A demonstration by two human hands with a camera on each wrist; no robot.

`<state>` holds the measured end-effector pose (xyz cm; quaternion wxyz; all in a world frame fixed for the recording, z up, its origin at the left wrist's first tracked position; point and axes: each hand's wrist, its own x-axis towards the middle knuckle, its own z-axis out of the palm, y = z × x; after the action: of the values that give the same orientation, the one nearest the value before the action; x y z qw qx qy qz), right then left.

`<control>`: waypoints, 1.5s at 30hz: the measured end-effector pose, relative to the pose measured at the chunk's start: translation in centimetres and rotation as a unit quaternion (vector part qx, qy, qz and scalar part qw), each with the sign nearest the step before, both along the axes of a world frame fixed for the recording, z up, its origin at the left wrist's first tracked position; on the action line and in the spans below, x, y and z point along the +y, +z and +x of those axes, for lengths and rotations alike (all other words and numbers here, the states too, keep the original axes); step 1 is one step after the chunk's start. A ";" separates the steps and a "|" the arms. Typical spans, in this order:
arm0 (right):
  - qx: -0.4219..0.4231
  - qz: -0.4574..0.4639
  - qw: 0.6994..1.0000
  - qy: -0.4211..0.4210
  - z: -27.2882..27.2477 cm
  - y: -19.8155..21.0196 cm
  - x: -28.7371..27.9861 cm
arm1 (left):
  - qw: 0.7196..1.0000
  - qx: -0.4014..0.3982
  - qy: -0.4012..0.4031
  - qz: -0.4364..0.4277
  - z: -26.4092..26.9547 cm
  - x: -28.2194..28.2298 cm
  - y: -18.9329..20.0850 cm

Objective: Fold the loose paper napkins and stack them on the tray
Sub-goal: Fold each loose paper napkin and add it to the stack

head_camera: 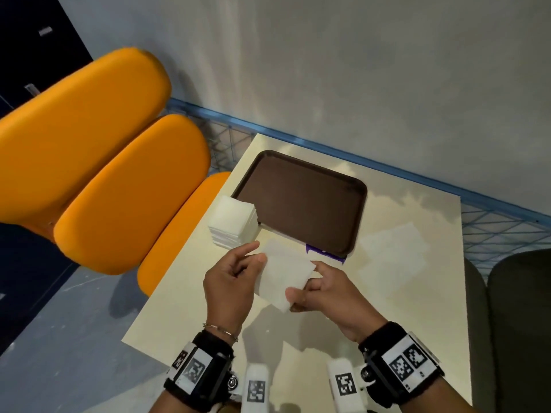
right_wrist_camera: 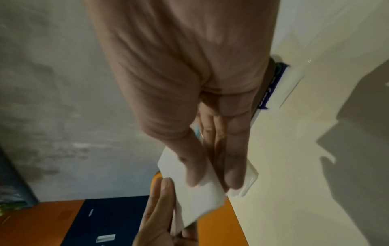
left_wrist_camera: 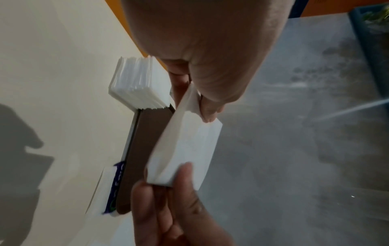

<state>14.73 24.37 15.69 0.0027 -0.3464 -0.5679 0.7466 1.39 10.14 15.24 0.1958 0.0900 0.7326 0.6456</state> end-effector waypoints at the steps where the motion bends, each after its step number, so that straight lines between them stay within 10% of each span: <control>1: -0.003 0.002 1.000 0.011 -1.0 -0.1 -0.4 | 1.000 0.007 0.000 -0.004 -1.1 -0.3 -0.1; 14: -0.035 -0.027 0.997 0.064 -12.3 -2.6 -3.6 | 0.999 0.013 -0.026 -0.034 -12.8 -1.4 -3.3; 22: -0.097 0.079 0.992 0.005 -16.1 -5.0 0.1 | 0.973 0.062 -0.202 -0.097 -19.4 -0.7 -4.3; 30: -0.086 0.030 0.982 -0.163 -19.4 -7.8 0.7 | 0.964 -0.222 -0.139 -0.056 -19.8 0.2 -7.5; 45: -0.193 0.094 0.964 -0.157 -22.1 -11.8 0.8 | 0.980 -0.159 -0.013 -0.117 -21.2 1.2 -11.1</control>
<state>-7.40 25.21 3.90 0.0426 -0.5665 -0.5638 0.5995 -19.77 11.30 4.14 0.3277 -0.0280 0.7615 0.5585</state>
